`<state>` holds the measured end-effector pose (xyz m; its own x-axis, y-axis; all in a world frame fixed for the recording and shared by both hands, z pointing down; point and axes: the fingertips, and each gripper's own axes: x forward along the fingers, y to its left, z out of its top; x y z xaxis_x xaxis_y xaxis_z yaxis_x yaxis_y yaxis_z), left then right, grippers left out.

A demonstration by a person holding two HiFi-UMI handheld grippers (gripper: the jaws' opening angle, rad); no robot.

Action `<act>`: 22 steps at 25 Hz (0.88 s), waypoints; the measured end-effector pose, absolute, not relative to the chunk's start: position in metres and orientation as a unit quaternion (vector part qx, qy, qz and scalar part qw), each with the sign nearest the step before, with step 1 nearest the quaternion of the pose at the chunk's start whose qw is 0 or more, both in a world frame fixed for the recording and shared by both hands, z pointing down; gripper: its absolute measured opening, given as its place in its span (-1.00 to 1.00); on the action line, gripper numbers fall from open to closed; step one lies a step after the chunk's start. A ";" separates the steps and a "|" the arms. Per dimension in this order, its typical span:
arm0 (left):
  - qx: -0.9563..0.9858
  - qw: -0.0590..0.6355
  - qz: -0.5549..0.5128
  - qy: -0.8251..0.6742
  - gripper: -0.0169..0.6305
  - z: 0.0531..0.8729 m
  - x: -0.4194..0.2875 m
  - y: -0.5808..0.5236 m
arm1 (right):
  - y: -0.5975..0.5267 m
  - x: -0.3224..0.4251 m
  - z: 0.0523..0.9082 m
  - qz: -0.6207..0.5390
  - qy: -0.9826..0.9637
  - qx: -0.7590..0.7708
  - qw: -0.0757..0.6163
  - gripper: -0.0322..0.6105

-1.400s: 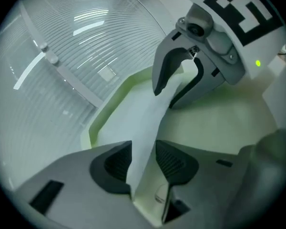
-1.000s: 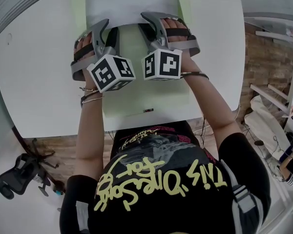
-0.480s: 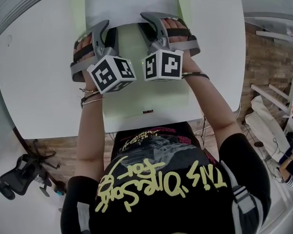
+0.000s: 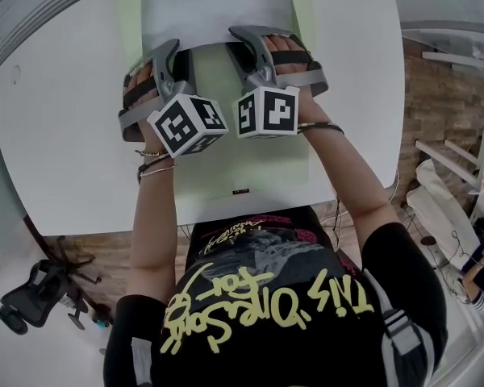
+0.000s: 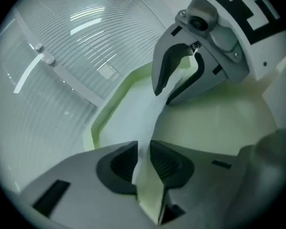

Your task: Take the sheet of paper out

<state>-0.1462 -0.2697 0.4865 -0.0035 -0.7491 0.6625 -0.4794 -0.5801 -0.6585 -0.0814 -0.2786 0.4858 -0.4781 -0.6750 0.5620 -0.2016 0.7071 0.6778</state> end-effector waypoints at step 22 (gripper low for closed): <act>-0.688 0.135 -0.556 0.447 -0.91 0.485 -0.145 -0.266 | -0.276 -0.078 0.490 -0.289 -0.806 0.259 0.448 -0.86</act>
<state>-0.1453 -0.2663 0.4851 -0.0170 -0.7646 0.6443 -0.4654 -0.5643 -0.6819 -0.0780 -0.2758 0.4901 -0.4654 -0.6759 0.5714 -0.1577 0.6986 0.6979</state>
